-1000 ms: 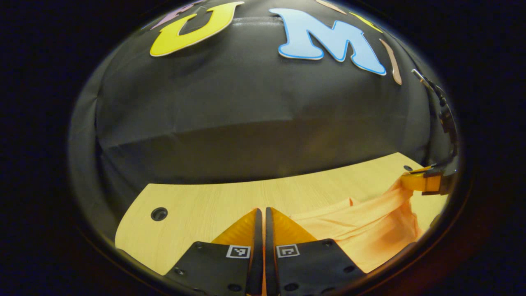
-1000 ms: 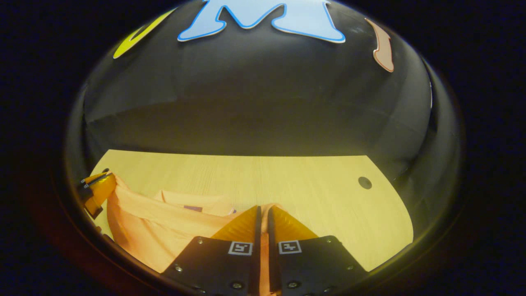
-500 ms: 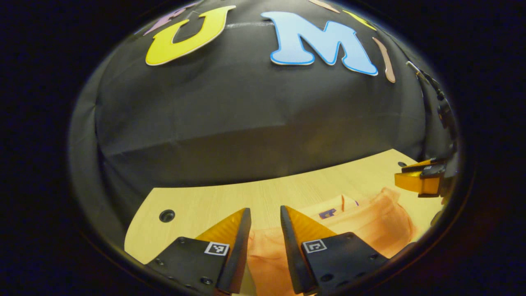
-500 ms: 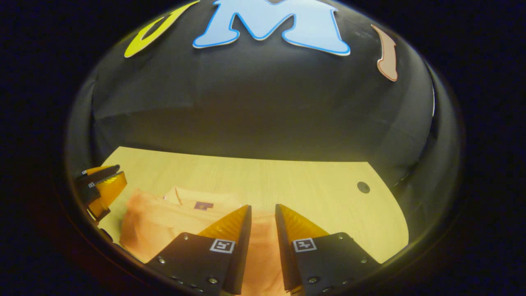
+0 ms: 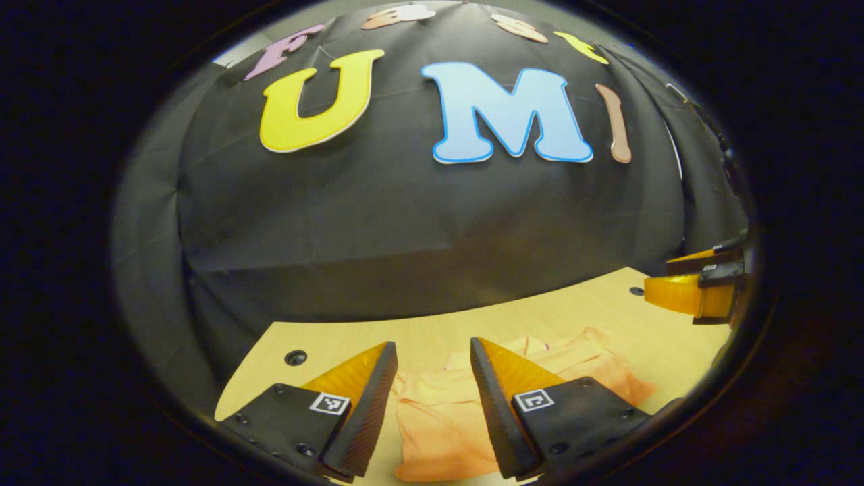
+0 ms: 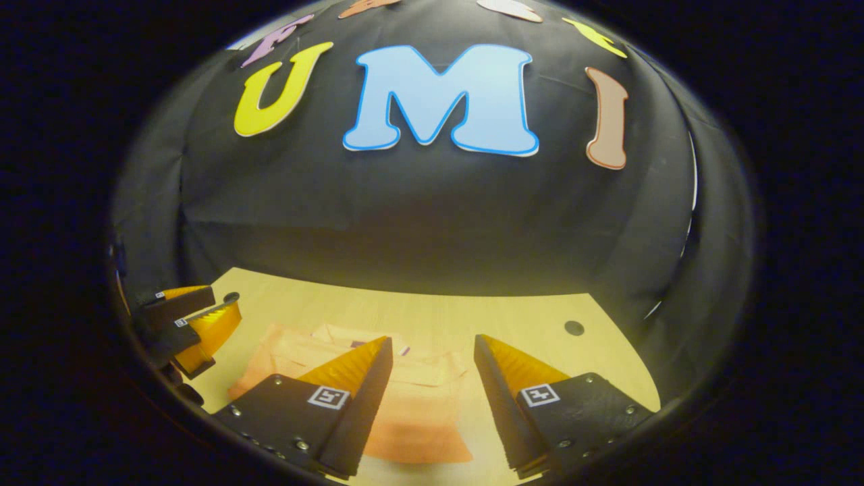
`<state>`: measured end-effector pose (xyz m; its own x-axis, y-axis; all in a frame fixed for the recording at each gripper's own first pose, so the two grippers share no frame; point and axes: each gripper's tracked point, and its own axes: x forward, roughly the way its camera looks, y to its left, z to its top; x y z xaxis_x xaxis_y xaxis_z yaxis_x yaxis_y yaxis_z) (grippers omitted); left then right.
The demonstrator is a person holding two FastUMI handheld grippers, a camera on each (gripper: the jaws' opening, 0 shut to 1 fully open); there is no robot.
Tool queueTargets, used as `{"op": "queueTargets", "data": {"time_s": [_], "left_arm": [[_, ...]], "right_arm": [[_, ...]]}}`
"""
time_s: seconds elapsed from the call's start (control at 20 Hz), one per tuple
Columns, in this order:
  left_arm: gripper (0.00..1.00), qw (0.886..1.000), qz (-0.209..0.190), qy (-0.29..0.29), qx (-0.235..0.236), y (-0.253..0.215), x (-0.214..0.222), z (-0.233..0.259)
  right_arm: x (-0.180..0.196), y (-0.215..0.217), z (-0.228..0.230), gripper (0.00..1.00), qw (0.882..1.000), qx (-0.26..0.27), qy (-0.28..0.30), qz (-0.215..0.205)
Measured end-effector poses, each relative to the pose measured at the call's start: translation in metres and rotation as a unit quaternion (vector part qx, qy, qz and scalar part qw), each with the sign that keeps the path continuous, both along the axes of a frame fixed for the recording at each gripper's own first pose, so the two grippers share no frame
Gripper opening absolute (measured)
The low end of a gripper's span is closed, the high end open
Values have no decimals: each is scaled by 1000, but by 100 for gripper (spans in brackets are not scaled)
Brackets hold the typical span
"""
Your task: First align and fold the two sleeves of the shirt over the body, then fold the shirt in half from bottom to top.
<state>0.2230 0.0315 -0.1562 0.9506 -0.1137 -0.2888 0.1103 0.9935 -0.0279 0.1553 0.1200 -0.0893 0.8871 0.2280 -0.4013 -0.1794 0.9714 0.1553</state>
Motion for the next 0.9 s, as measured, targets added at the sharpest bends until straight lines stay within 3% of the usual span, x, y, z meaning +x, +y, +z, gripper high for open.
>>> {"op": "queueTargets", "data": {"time_s": [0.4,0.9], "left_arm": [[86,998,20,-48,-40,-28,-94,59],[89,994,52,-82,-49,-31,-172,105]], "right_arm": [[-84,-44,66,83,997,7,-81,1],[-154,-73,109,87,989,7,-150,5]]}}
